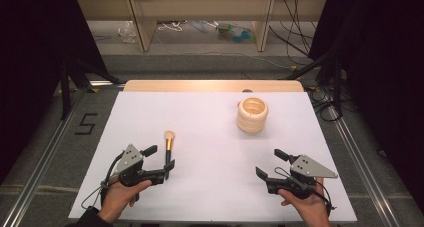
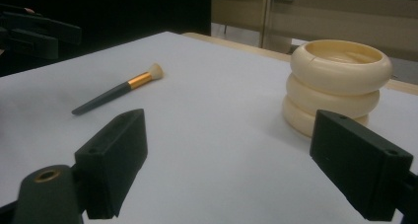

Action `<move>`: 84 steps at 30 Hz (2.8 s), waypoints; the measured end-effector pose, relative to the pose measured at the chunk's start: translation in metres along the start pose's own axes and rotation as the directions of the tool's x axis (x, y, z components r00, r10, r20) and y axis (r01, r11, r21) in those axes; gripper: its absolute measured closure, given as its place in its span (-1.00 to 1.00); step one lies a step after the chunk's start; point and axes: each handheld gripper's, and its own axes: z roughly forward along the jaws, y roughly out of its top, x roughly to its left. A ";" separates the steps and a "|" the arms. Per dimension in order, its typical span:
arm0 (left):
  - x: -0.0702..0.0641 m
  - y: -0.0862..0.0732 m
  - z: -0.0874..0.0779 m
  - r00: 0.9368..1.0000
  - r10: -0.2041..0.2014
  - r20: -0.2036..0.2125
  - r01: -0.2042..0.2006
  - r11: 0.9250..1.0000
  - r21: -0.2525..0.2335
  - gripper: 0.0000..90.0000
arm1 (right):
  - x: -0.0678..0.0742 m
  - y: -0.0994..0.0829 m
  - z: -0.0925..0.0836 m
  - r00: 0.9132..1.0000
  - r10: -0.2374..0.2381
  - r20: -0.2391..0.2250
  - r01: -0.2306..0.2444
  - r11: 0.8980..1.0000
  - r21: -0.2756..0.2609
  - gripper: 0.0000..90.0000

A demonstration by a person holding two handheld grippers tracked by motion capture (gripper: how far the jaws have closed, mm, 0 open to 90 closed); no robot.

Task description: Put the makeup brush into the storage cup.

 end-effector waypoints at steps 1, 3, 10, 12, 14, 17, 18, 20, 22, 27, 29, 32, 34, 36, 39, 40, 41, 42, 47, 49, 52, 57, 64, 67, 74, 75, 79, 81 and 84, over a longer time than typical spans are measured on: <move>0.000 0.000 0.000 1.000 -0.001 -0.001 0.001 1.000 0.002 -0.58 | 0.000 0.000 0.000 1.000 -0.002 0.005 0.002 1.000 0.008 -0.66; 0.000 0.000 0.000 1.000 -0.007 0.001 0.007 1.000 0.004 -0.58 | 0.000 0.000 0.000 1.000 -0.001 0.005 0.001 1.000 0.007 -0.66; -0.001 -0.002 0.001 1.000 -0.019 0.000 0.019 1.000 0.016 -0.58 | 0.000 0.000 0.001 1.000 0.002 -0.002 -0.002 1.000 0.001 -0.66; -0.001 -0.002 0.001 1.000 -0.017 0.000 0.017 1.000 0.017 -0.58 | 0.000 0.000 0.001 1.000 0.001 -0.001 -0.001 1.000 0.001 -0.66; -0.001 -0.002 0.001 1.000 -0.012 -0.001 0.012 1.000 0.019 -0.58 | -0.001 0.000 0.001 1.000 -0.022 0.005 0.023 1.000 -0.004 -0.66; -0.002 -0.002 0.002 1.000 -0.023 0.002 0.023 0.999 0.027 -0.58 | -0.001 0.000 0.001 1.000 -0.023 0.012 0.023 1.000 0.001 -0.66; -0.002 -0.002 0.002 1.000 -0.023 0.002 0.023 0.999 0.027 -0.58 | -0.001 0.000 0.001 1.000 -0.022 0.013 0.021 1.000 0.002 -0.66; -0.002 -0.002 0.003 1.000 -0.021 0.002 0.021 0.999 0.038 -0.58 | -0.001 0.000 0.002 1.000 -0.022 0.010 0.022 1.000 0.003 -0.66; -0.002 -0.002 0.005 1.000 -0.025 0.008 0.025 0.998 0.054 -0.58 | 0.002 -0.001 0.004 1.000 -0.005 -0.005 0.005 1.000 0.000 -0.65; 0.000 -0.001 0.009 0.999 -0.030 0.022 0.028 0.996 0.079 -0.60 | 0.002 -0.002 0.004 1.000 -0.008 -0.010 0.008 1.000 0.004 -0.66; -0.001 -0.002 0.013 0.999 -0.037 0.035 0.033 0.993 0.117 -0.63 | 0.002 -0.002 0.004 1.000 -0.013 -0.002 0.013 1.000 0.011 -0.66; 0.000 -0.001 0.021 1.000 -0.002 0.012 0.000 0.987 0.160 -0.61 | 0.001 -0.002 0.003 1.000 -0.018 -0.007 0.018 1.000 0.024 -0.66; 0.002 0.001 0.025 1.000 -0.001 0.006 0.000 0.979 0.206 -0.63 | 0.001 -0.002 0.003 1.000 -0.022 -0.003 0.022 0.999 0.023 -0.66; 0.006 0.004 0.030 1.000 0.000 0.004 -0.001 0.969 0.245 -0.64 | 0.001 -0.002 0.004 1.000 -0.021 -0.003 0.021 1.000 0.021 -0.66; 0.009 0.007 0.035 1.000 0.000 -0.010 0.002 0.963 0.268 -0.64 | 0.001 -0.002 0.005 1.000 -0.018 -0.009 0.018 1.000 0.025 -0.65; 0.012 0.009 0.036 0.999 0.035 0.001 -0.033 0.951 0.307 -0.63 | 0.002 -0.003 0.006 1.000 -0.013 -0.017 0.013 1.000 0.011 -0.65; 0.012 0.010 0.039 1.000 0.019 -0.011 -0.014 0.949 0.315 -0.62 | 0.001 -0.002 0.006 1.000 -0.019 -0.016 0.020 1.000 0.013 -0.65; 0.018 0.013 0.043 0.999 0.049 0.005 -0.047 0.921 0.387 -0.61 | 0.002 -0.003 0.006 1.000 -0.011 -0.018 0.011 1.000 0.013 -0.66; 0.026 0.016 0.051 0.999 0.032 0.013 -0.035 0.888 0.459 -0.57 | 0.001 -0.003 0.007 1.000 -0.016 -0.023 0.016 1.000 0.001 -0.66; 0.030 0.019 0.057 1.000 0.021 -0.007 -0.015 0.872 0.490 -0.54 | 0.002 -0.002 0.005 1.000 -0.012 -0.013 0.013 0.999 0.036 -0.66; 0.035 0.024 0.062 0.999 0.035 -0.012 -0.024 0.848 0.530 -0.52 | 0.003 -0.003 0.006 1.000 -0.014 -0.009 0.014 1.000 0.027 -0.66; 0.040 0.028 0.068 0.998 0.068 -0.015 -0.047 0.819 0.571 -0.48 | 0.003 -0.004 0.008 0.999 -0.001 -0.033 0.001 1.000 0.022 -0.66; 0.043 0.033 0.077 0.999 0.032 -0.002 -0.023 0.769 0.639 -0.45 | 0.001 -0.003 0.008 0.999 -0.029 -0.023 0.029 0.999 0.026 -0.65; 0.043 0.030 0.085 0.999 0.039 0.016 -0.039 0.731 0.681 -0.43 | 0.003 -0.003 0.007 0.999 -0.016 -0.029 0.017 0.999 0.047 -0.65; 0.047 0.034 0.094 0.999 0.037 -0.018 -0.013 0.691 0.723 -0.40 | 0.003 -0.004 0.008 0.999 -0.009 -0.034 0.010 0.999 0.045 -0.66; 0.048 0.035 0.095 0.999 0.014 -0.036 0.016 0.691 0.723 -0.40 | 0.003 -0.004 0.008 0.999 -0.009 -0.034 0.010 0.999 0.045 -0.66; 0.049 0.035 0.100 0.999 0.017 -0.046 0.024 0.653 0.757 -0.36 | 0.003 -0.004 0.009 0.999 -0.017 -0.033 0.019 0.999 0.045 -0.66; 0.049 0.035 0.102 0.999 0.015 -0.050 0.028 0.654 0.756 -0.35 | 0.003 -0.004 0.009 0.999 -0.016 -0.034 0.018 0.999 0.045 -0.66; 0.050 0.036 0.104 0.999 0.011 -0.048 0.029 0.648 0.761 -0.32 | 0.002 -0.004 0.009 0.999 -0.035 -0.030 0.036 0.999 0.033 -0.66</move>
